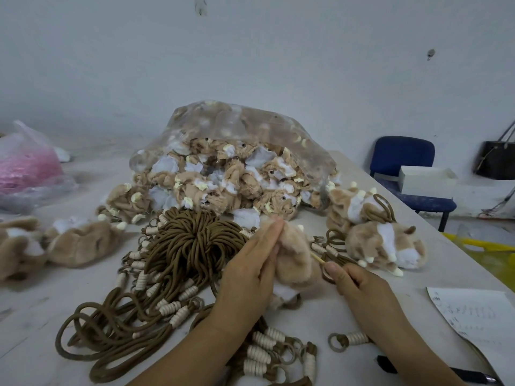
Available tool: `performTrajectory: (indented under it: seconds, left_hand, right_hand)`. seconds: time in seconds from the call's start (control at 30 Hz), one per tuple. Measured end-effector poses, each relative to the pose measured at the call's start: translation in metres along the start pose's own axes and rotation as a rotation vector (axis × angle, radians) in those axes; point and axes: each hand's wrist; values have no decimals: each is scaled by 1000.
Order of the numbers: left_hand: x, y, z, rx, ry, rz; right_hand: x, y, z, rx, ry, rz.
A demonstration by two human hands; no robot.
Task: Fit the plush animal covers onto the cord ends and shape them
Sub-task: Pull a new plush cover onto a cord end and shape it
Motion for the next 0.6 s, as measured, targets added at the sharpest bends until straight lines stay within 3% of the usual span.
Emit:
performTrajectory:
  seconds: [0.27, 0.4, 0.5, 0.6]
  left_hand:
    - [4, 7, -9, -96, -138, -74]
    - [3, 6, -9, -17, -233, -46]
    - [0, 8, -7, 200, -105, 53]
    - [-3, 4, 0, 472, 59, 345]
  right_hand:
    - [1, -4, -5, -60, 7, 80]
    - [0, -4, -5, -89, -5, 73]
    - [1, -7, -4, -105, 11, 58]
    - [1, -9, -4, -82, 42, 98]
Point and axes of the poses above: each hand's wrist, its own x-axis away from the middle knuckle, its own z-axis out of the back of the hand, y = z × x
